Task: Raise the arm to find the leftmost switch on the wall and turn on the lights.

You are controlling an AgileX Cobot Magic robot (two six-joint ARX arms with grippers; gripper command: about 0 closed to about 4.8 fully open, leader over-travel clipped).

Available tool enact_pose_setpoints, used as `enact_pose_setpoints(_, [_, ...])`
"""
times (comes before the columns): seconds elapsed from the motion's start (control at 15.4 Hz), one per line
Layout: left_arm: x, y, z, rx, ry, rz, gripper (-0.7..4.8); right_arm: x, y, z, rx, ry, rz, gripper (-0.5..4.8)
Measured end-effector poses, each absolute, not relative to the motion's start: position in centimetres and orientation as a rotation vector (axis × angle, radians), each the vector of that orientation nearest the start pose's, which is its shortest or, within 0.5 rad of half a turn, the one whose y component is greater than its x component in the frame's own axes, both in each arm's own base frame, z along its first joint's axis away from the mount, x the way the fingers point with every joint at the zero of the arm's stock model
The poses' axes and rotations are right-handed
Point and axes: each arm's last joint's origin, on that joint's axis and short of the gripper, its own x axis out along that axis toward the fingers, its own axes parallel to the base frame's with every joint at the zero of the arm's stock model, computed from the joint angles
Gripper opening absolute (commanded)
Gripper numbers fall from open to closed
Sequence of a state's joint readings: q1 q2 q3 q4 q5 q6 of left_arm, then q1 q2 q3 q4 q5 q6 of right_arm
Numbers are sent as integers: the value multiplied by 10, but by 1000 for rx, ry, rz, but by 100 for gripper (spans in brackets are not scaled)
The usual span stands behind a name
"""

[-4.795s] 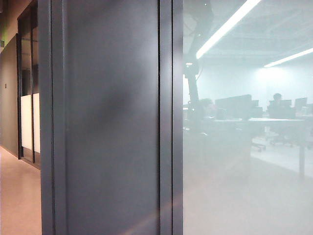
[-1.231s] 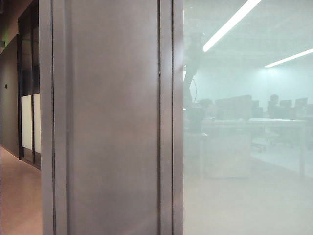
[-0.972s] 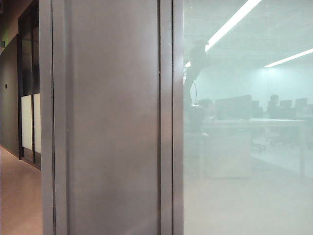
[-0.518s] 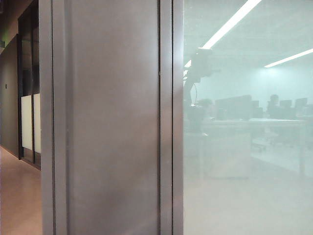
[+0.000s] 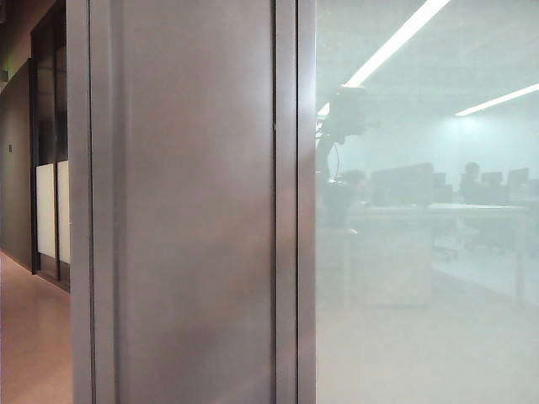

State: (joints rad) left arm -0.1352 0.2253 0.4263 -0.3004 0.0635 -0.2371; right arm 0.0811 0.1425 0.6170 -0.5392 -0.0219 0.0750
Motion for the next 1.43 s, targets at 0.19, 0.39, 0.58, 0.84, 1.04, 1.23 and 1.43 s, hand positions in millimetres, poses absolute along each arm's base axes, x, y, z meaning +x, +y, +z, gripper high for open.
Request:
enact_pose_setpoints(0.19, [86,-14,260,-201,125,-187,-5,45,4,300,73,69,101,-1])
enact_pose_setpoints(0.39, [85,-10,253,-75,112,-84,-5,45,4,300,73,70,101,-1])
enact_pose_setpoints(0.58, [81,-3,229,-63,35,72,-5,45,4,300,73,70,100,0])
enact_pose_setpoints(0.84, [78,0,222,-67,-44,81,-5,45,4,300,73,70,101,-1])
enact_pose_setpoints(1.04, [82,4,211,-65,-18,102,-5,45,4,300,73,70,100,0])
enact_pose_setpoints(1.23, [91,4,189,-77,-19,45,-5,45,4,300,73,70,101,-1])
enact_pose_setpoints(1.43, [95,4,175,-106,-20,28,-5,45,4,300,73,70,101,-1])
